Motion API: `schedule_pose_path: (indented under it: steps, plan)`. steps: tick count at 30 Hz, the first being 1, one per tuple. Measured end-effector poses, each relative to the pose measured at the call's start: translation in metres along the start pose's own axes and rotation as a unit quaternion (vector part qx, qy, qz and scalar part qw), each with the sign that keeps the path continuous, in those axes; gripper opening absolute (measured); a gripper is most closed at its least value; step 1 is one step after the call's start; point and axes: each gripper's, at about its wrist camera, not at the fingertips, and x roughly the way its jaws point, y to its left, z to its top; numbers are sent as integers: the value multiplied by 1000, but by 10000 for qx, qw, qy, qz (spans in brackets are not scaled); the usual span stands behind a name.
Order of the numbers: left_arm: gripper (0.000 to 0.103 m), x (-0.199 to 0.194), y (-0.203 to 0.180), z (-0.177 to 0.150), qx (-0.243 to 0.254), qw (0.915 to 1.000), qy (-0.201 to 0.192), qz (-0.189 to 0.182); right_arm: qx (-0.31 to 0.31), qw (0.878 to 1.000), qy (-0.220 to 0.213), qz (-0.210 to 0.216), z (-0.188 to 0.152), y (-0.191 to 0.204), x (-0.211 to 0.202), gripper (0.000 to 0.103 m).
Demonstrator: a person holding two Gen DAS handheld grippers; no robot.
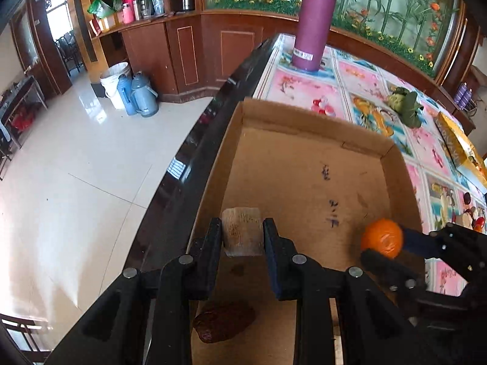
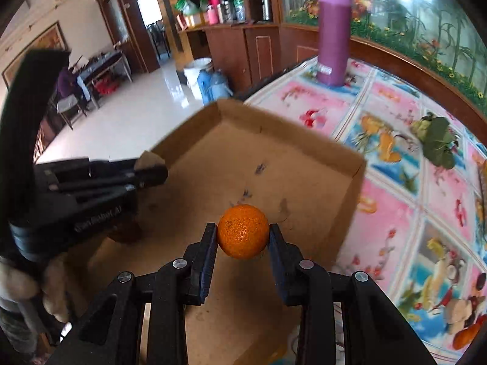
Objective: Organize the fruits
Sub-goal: 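Carry the cake and orange into the cardboard tray and open both grippers, then move both open grippers back over the fruit pile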
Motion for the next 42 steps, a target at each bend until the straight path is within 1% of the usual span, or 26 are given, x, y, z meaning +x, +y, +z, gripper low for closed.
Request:
schedule_pose_path:
  steps: [4,7,8,9,12,13,14,15,16,17,19,20,21,22,24,26,29,34,39,41,42]
  plan:
    - [26,4,-3,-3,90,9999,55,80,-168,9998,147,-4,-7,5,22,37]
    - [26,1,-4,-3,76,9999,25,145,-245,9996,35,-100,-10,13,23,38]
    - [29,0,-4,-1,47,9999,20,128,-242,9997,2,-79,-9,15,24,38]
    - [33,-2,-2,0,-11,10000,17,79,-232,9997,-19,-41,-9,15,23,39]
    - [35,-15,-1,-1,-184,9998,-86,-55,-237,9996,-92,81,-10,23,10,49]
    - [36,-20,-1,-2,-226,9996,-142,-54,-261,9995,-144,77,-10,24,4,53]
    - [37,-30,-2,-4,-299,9992,-258,-12,-285,9993,-218,55,-10,25,-2,55]
    - [42,-39,-3,-7,-351,9987,-366,39,-302,9990,-320,36,-12,27,-11,55]
    - [49,-49,-3,-10,-414,9979,-486,84,-296,9987,-423,30,-15,26,-21,56]
    - [53,-64,-5,-16,-515,9964,-666,127,-263,9983,-524,19,-18,25,-30,61]
    - [71,-87,-9,-25,-649,9930,-965,225,-59,9970,-777,-22,-28,18,-54,67]
    - [77,-101,-15,-32,-713,9902,-1147,350,71,9961,-877,-27,-33,13,-65,68]
    - [87,-112,-19,-37,-758,9879,-1280,441,232,9949,-978,-30,-39,7,-76,68]
    - [92,-122,-24,-44,-807,9854,-1411,501,419,9934,-1071,-31,-47,0,-87,69]
    - [92,-139,-40,-56,-818,9817,-1627,559,819,9889,-1239,20,-60,-15,-105,72]
    - [92,-150,-60,-60,-595,9818,-1714,559,1254,9825,-1373,62,-78,-32,-122,74]
    - [92,-165,-91,-62,-280,9775,-1943,769,1674,9748,-1471,63,-99,-52,-139,74]
    - [92,-182,-136,-66,-5,9733,-2115,887,2005,9649,-1698,-26,-127,-75,-169,74]
    - [92,-191,-181,-66,282,9698,-2191,1036,2139,9594,-1836,-32,-146,-103,-189,74]
    - [92,-192,-199,-65,402,9688,-2227,1013,2175,9577,-1884,-56,-153,-115,-193,74]
    - [92,-192,-207,-65,464,9689,-2245,928,2188,9573,-1889,-57,-155,-120,-194,74]
